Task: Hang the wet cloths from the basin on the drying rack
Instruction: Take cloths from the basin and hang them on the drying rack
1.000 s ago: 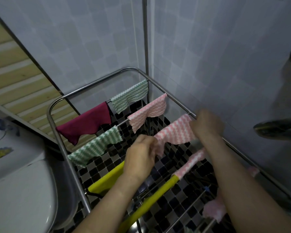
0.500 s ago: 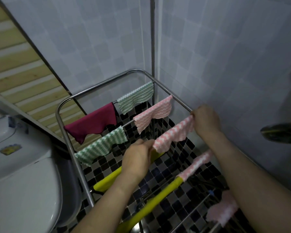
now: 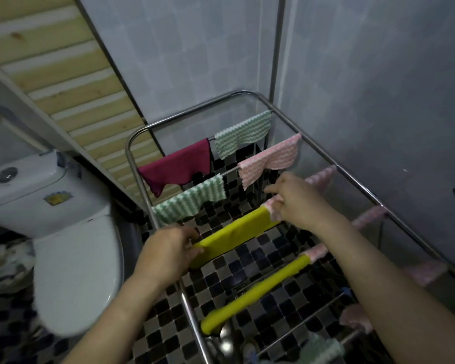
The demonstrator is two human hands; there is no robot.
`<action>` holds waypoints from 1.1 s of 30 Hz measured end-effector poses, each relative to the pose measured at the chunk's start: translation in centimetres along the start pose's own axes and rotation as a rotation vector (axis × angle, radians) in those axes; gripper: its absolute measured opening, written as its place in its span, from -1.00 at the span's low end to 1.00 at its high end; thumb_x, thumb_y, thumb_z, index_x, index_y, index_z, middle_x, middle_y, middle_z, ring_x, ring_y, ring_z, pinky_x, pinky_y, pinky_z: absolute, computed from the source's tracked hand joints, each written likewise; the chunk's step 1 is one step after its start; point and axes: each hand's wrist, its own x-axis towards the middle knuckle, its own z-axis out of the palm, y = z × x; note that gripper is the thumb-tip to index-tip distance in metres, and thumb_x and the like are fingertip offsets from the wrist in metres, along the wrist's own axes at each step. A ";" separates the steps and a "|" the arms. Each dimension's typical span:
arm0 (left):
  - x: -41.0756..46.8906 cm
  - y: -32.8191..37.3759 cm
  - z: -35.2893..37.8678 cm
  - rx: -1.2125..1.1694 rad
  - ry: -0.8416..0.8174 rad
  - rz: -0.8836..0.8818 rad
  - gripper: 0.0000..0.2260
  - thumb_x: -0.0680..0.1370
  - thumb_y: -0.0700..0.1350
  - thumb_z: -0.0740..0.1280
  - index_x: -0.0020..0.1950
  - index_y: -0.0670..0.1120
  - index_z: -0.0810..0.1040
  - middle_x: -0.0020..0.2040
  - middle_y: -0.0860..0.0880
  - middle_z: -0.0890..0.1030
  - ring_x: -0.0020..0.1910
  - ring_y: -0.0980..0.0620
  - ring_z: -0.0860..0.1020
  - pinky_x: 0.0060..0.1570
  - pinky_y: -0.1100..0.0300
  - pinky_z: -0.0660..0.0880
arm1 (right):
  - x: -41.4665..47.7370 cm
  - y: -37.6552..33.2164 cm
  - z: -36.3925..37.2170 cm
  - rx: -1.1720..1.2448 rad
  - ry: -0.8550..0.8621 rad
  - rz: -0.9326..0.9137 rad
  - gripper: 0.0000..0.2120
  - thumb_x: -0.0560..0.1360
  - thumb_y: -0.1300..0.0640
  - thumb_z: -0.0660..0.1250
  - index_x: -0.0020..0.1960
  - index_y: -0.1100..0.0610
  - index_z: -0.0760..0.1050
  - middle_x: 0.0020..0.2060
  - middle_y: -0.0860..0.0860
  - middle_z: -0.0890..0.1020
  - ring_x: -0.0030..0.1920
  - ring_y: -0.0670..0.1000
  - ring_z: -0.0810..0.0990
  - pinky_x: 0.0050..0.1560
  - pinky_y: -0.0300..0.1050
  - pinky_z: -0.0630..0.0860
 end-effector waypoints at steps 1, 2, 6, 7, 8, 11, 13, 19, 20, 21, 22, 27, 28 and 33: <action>-0.6 -0.6 -0.2 0.013 -0.006 -0.018 -0.72 0.47 0.10 0.42 0.15 0.08 0.60 0.05 0.05 0.63 -0.02 0.06 0.58 -0.08 0.19 0.50 | 0.1 -0.6 0.4 -0.007 -0.022 -0.018 -0.61 0.55 0.17 0.30 0.37 0.11 0.45 0.19 0.09 0.43 0.18 0.11 0.50 0.19 -0.03 0.46; -1.0 -1.0 -0.3 0.018 -0.008 -0.023 -0.76 0.48 0.10 0.42 0.11 0.08 0.62 0.00 0.06 0.64 -0.06 0.07 0.58 -0.13 0.21 0.48 | 0.3 -0.9 0.7 -0.020 -0.034 -0.026 -0.63 0.56 0.13 0.30 0.36 0.12 0.47 0.16 0.09 0.44 0.16 0.12 0.51 0.16 -0.06 0.46; -1.7 -2.0 -0.2 -0.025 -0.018 -0.032 -0.88 0.47 0.07 0.43 -0.05 0.08 0.63 -0.17 0.09 0.63 -0.23 0.14 0.52 -0.26 0.28 0.36 | 0.6 -1.7 1.5 -0.140 -0.055 -0.051 -0.82 0.54 0.13 0.31 0.05 0.18 0.63 -0.02 0.09 0.45 -0.01 0.11 0.52 0.00 -0.02 0.48; -1.5 -2.1 -0.1 -0.050 -0.020 -0.034 -0.90 0.47 0.06 0.44 -0.07 0.07 0.64 -0.19 0.09 0.63 -0.23 0.14 0.53 -0.26 0.28 0.37 | 0.6 -1.7 1.4 -0.180 -0.059 -0.058 -0.87 0.52 0.18 0.31 -0.05 0.20 0.62 -0.05 0.09 0.45 -0.06 0.11 0.52 -0.07 -0.03 0.47; -1.7 -2.5 -0.2 -0.089 -0.018 -0.042 -0.91 0.46 0.04 0.45 -0.09 0.06 0.65 -0.19 0.10 0.64 -0.22 0.14 0.54 -0.25 0.27 0.39 | 0.6 -2.1 1.5 -0.222 -0.068 -0.063 -0.91 0.49 0.24 0.32 -0.12 0.21 0.60 -0.07 0.09 0.45 -0.09 0.11 0.52 -0.14 -0.05 0.44; -2.0 -3.2 -0.2 -0.165 0.000 -0.042 -0.95 0.46 -0.04 0.46 -0.10 0.03 0.68 -0.12 0.08 0.64 -0.13 0.10 0.56 -0.10 0.22 0.47 | 0.5 -2.6 1.8 -0.316 -0.067 -0.052 -0.88 0.39 0.34 0.34 -0.14 0.17 0.58 -0.09 0.06 0.43 -0.11 0.08 0.51 -0.20 -0.12 0.33; -2.1 -3.5 -0.3 -0.156 0.020 -0.004 -0.94 0.47 -0.06 0.45 -0.08 0.01 0.69 -0.09 0.07 0.63 -0.09 0.09 0.56 -0.03 0.22 0.49 | 0.5 -2.8 2.2 -0.331 -0.041 -0.031 -0.84 0.38 0.35 0.34 -0.10 0.16 0.59 -0.08 0.06 0.43 -0.11 0.09 0.51 -0.17 -0.08 0.42; -2.6 -3.9 -0.4 -0.013 -0.031 0.125 -0.82 0.56 -0.03 0.34 0.12 -0.01 0.64 0.03 0.00 0.54 0.07 -0.01 0.51 -0.02 0.22 0.39 | 0.1 -4.4 2.4 -0.411 -0.043 0.067 -0.78 0.37 0.35 0.36 -0.02 0.15 0.56 0.02 0.10 0.43 -0.07 0.11 0.51 -0.14 -0.07 0.44; -2.7 -3.8 -0.4 0.005 -0.032 0.136 -0.80 0.57 -0.03 0.32 0.15 -0.02 0.61 0.05 -0.02 0.51 0.09 -0.02 0.50 0.02 0.18 0.41 | -0.1 -4.7 2.4 -0.429 -0.053 0.081 -0.76 0.38 0.34 0.36 0.02 0.14 0.55 0.05 0.10 0.42 -0.07 0.11 0.51 -0.13 -0.07 0.45; -2.8 -3.6 -0.2 0.012 -0.031 0.141 -0.78 0.58 -0.03 0.31 0.19 -0.03 0.59 0.08 -0.03 0.49 0.11 -0.04 0.49 0.06 0.16 0.41 | -0.3 -4.9 2.4 -0.442 -0.060 0.094 -0.73 0.39 0.32 0.36 0.06 0.13 0.53 0.07 0.11 0.41 -0.06 0.12 0.51 -0.12 -0.07 0.46; -3.0 -3.6 -0.1 0.008 -0.023 0.147 -0.77 0.58 -0.04 0.30 0.22 -0.04 0.57 0.11 -0.04 0.49 0.15 -0.05 0.48 0.11 0.15 0.41 | -0.5 -5.2 2.4 -0.453 -0.070 0.103 -0.71 0.40 0.30 0.36 0.10 0.11 0.51 0.09 0.12 0.40 -0.04 0.13 0.51 -0.13 -0.06 0.45; -5.9 -5.2 -0.4 -0.247 0.127 0.120 -0.73 0.59 -0.13 0.29 0.29 -0.08 0.55 0.18 -0.03 0.58 0.18 -0.02 0.51 0.16 0.27 0.38 | -2.1 -8.3 2.0 -0.445 -0.061 0.104 -0.74 0.54 0.15 0.21 0.22 0.12 0.42 0.12 0.16 0.42 0.04 0.21 0.51 -0.16 -0.02 0.39; -6.6 -5.7 -0.6 -0.298 0.171 0.103 -0.76 0.59 -0.15 0.30 0.25 -0.08 0.59 0.14 -0.02 0.60 0.14 0.00 0.54 0.12 0.30 0.39 | -2.3 -9.0 1.9 -0.434 -0.052 0.083 -0.71 0.55 0.13 0.21 0.26 0.13 0.41 0.14 0.17 0.43 0.06 0.22 0.51 -0.13 -0.01 0.39; -11.6 -9.0 -1.6 -0.387 0.272 0.051 -0.81 0.59 -0.17 0.30 0.14 -0.07 0.65 0.06 -0.01 0.67 0.05 0.04 0.60 0.10 0.19 0.50 | -4.7 -15.2 2.3 -0.303 -0.009 -0.057 -0.64 0.58 0.04 0.24 0.34 0.15 0.43 0.18 0.15 0.54 0.14 0.16 0.52 0.03 -0.02 0.46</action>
